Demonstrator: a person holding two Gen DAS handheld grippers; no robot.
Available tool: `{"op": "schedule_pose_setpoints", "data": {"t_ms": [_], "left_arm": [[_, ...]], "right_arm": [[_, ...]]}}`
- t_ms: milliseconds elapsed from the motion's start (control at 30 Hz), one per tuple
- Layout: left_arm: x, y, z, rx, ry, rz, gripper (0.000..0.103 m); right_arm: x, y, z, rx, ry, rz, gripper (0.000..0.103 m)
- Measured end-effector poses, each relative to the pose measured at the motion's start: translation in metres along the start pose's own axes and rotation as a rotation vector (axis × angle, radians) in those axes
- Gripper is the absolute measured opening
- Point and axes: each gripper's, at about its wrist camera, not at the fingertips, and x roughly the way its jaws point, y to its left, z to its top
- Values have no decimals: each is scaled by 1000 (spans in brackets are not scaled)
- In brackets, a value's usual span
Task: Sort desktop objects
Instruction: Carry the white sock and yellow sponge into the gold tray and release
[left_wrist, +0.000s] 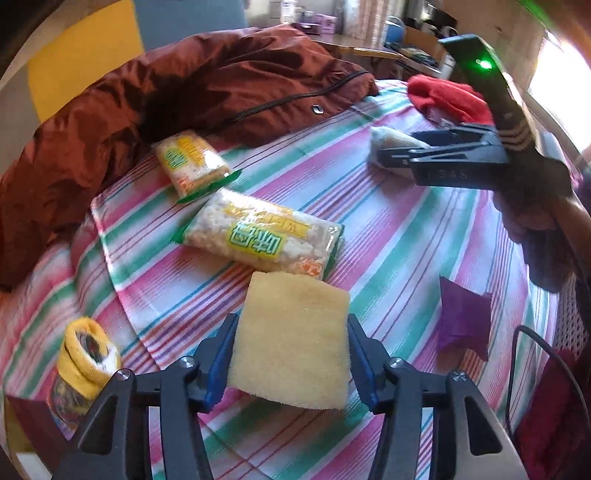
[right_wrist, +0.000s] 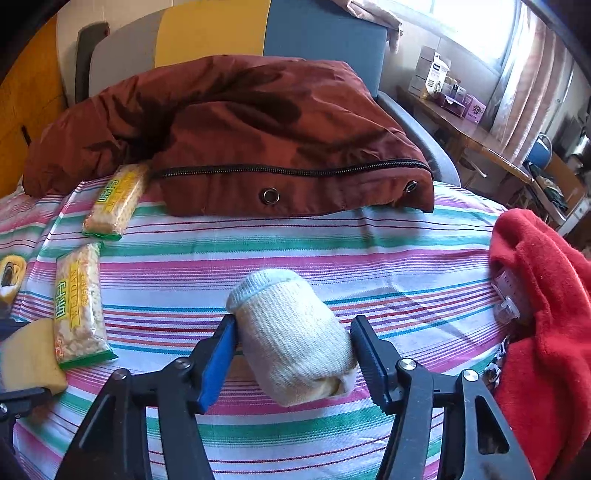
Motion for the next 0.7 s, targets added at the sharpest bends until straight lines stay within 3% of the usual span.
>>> {"op": "schedule_pose_setpoints", "data": {"t_ms": [233, 700], "left_arm": [[-5, 2, -6, -87, -26, 17, 54], [-54, 18, -34, -243, -136, 30, 54]], "right_arm": [[-10, -4, 2, 38, -28, 13, 61], [-19, 10, 1, 60, -37, 88, 61]]}}
